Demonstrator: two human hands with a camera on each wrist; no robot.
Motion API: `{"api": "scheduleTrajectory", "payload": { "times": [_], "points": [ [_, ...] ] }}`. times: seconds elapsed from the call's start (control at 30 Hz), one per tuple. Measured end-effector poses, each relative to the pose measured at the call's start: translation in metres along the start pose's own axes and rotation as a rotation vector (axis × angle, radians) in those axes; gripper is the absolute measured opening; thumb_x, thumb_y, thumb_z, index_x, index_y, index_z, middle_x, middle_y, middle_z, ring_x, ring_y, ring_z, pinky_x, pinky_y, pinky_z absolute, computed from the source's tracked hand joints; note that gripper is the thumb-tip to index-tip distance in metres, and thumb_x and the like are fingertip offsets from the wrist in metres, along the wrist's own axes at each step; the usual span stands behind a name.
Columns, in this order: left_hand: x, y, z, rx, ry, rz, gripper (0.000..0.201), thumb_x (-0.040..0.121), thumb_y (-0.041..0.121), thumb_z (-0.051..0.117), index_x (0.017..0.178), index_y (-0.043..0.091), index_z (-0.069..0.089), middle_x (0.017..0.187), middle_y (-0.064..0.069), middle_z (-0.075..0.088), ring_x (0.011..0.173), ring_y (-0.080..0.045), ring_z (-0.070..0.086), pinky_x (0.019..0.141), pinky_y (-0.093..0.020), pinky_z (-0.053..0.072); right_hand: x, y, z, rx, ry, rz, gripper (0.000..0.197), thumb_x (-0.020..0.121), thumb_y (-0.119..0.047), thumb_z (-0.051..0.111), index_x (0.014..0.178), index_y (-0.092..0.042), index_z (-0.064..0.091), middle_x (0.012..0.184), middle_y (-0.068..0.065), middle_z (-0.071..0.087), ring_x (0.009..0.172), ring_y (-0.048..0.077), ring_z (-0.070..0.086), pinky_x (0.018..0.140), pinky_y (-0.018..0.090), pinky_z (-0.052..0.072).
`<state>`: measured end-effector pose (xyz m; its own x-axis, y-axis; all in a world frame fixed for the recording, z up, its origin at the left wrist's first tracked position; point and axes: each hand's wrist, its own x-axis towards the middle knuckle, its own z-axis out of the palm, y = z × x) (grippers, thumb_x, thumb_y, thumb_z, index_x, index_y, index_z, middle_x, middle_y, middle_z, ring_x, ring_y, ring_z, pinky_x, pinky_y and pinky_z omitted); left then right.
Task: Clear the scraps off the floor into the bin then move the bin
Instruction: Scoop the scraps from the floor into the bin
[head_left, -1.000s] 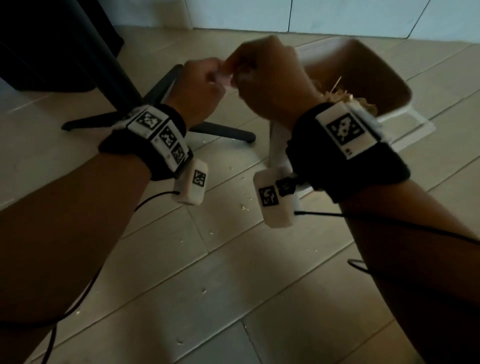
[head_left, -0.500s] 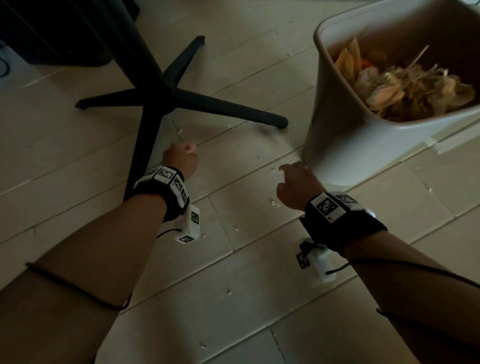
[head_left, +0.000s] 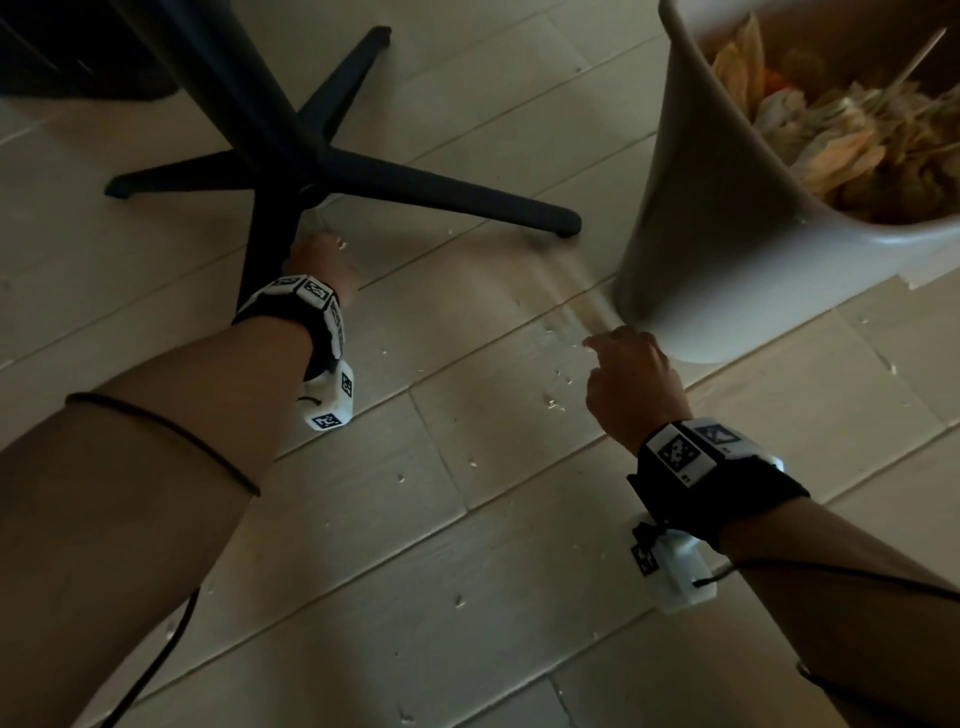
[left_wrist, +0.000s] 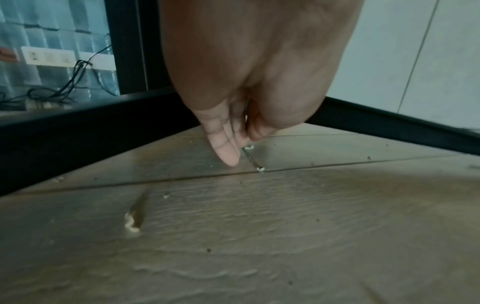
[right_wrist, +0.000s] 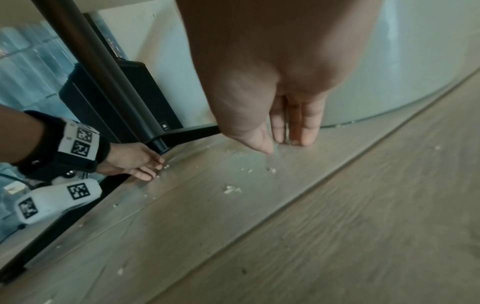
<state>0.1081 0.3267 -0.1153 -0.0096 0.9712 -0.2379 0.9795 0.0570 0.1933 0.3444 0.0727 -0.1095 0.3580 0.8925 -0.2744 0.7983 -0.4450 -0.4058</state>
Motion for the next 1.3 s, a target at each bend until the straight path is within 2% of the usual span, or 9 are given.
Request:
{"api": "scheduleTrajectory", "payload": {
  "times": [0.17, 0.43, 0.7, 0.8, 0.87, 0.93, 1.03, 1.17, 1.3],
  "points": [
    [0.007, 0.004, 0.005, 0.158, 0.043, 0.112, 0.032, 0.097, 0.010, 0.055, 0.126, -0.003, 0.060, 0.134, -0.029, 0.053, 0.125, -0.045, 0.051, 0.102, -0.046, 0.043, 0.002, 0.012, 0.003, -0.004, 0.066, -0.046, 0.028, 0.087, 0.000, 0.060, 0.110, -0.010, 0.072, 0.116, 0.010, 0.064, 0.106, 0.029, 0.061, 0.083, 0.034, 0.049],
    [0.005, -0.004, 0.008, 0.112, 0.138, 0.143, 0.023, 0.094, 0.013, 0.058, 0.111, 0.010, 0.072, 0.122, -0.026, 0.063, 0.114, -0.047, 0.059, 0.097, -0.046, 0.050, 0.007, 0.013, 0.000, 0.014, 0.097, -0.070, 0.017, 0.087, 0.000, 0.063, 0.084, -0.013, 0.075, 0.095, 0.007, 0.069, 0.084, 0.029, 0.067, 0.073, 0.035, 0.055],
    [-0.043, 0.028, 0.012, 0.083, -0.068, 0.203, 0.034, 0.099, 0.023, 0.044, 0.113, -0.004, 0.060, 0.123, -0.029, 0.059, 0.117, -0.044, 0.055, 0.095, -0.044, 0.045, 0.003, 0.017, 0.004, 0.189, 0.035, 0.000, 0.016, 0.084, -0.002, 0.061, 0.081, -0.014, 0.071, 0.098, 0.010, 0.067, 0.091, 0.030, 0.064, 0.079, 0.032, 0.050],
    [-0.086, 0.053, 0.022, -0.120, -0.181, 0.308, 0.020, 0.093, 0.026, 0.046, 0.079, 0.016, 0.056, 0.096, -0.025, 0.063, 0.095, -0.043, 0.061, 0.078, -0.042, 0.047, -0.006, 0.024, 0.005, 0.336, 0.082, 0.050, 0.021, 0.080, 0.001, 0.059, 0.075, -0.018, 0.068, 0.089, 0.009, 0.070, 0.083, 0.029, 0.065, 0.076, 0.034, 0.054],
    [-0.119, 0.068, 0.030, -0.262, -0.249, 0.365, 0.017, 0.086, 0.027, 0.057, 0.070, 0.022, 0.051, 0.077, -0.012, 0.062, 0.077, -0.034, 0.060, 0.070, -0.036, 0.047, -0.013, 0.030, 0.004, 0.412, 0.096, 0.090, 0.024, 0.079, 0.003, 0.058, 0.074, -0.021, 0.063, 0.079, 0.003, 0.065, 0.076, 0.023, 0.059, 0.069, 0.027, 0.046],
    [-0.150, 0.078, 0.038, -0.355, -0.333, 0.424, 0.006, 0.080, 0.022, 0.064, 0.076, 0.022, 0.058, 0.076, 0.001, 0.064, 0.074, -0.020, 0.061, 0.067, -0.027, 0.047, -0.019, 0.036, 0.001, 0.439, 0.083, 0.137, 0.024, 0.078, 0.002, 0.057, 0.074, -0.021, 0.063, 0.076, 0.000, 0.061, 0.075, 0.018, 0.055, 0.067, 0.020, 0.037],
    [-0.179, 0.084, 0.051, -0.361, -0.382, 0.520, 0.010, 0.079, 0.015, 0.062, 0.086, 0.020, 0.067, 0.083, 0.004, 0.069, 0.080, -0.016, 0.064, 0.076, -0.028, 0.053, -0.023, 0.042, -0.003, 0.438, 0.066, 0.180, 0.026, 0.077, 0.001, 0.057, 0.075, -0.023, 0.065, 0.078, -0.001, 0.064, 0.081, 0.019, 0.059, 0.072, 0.020, 0.037],
    [-0.198, 0.087, 0.060, -0.193, -0.287, 0.584, 0.033, 0.086, 0.012, 0.053, 0.111, 0.018, 0.074, 0.114, -0.001, 0.073, 0.107, -0.018, 0.067, 0.098, -0.034, 0.051, -0.025, 0.043, -0.002, 0.464, 0.070, 0.183, 0.025, 0.078, -0.001, 0.061, 0.082, -0.023, 0.072, 0.087, 0.002, 0.073, 0.088, 0.020, 0.067, 0.076, 0.019, 0.043],
    [-0.209, 0.084, 0.069, -0.054, -0.194, 0.682, 0.032, 0.094, 0.016, 0.052, 0.120, 0.019, 0.070, 0.119, -0.001, 0.069, 0.110, -0.017, 0.064, 0.097, -0.028, 0.045, -0.028, 0.041, 0.002, 0.468, 0.073, 0.178, 0.022, 0.078, -0.004, 0.065, 0.088, -0.020, 0.077, 0.088, 0.001, 0.074, 0.089, 0.017, 0.068, 0.079, 0.019, 0.045]
  ]
}}
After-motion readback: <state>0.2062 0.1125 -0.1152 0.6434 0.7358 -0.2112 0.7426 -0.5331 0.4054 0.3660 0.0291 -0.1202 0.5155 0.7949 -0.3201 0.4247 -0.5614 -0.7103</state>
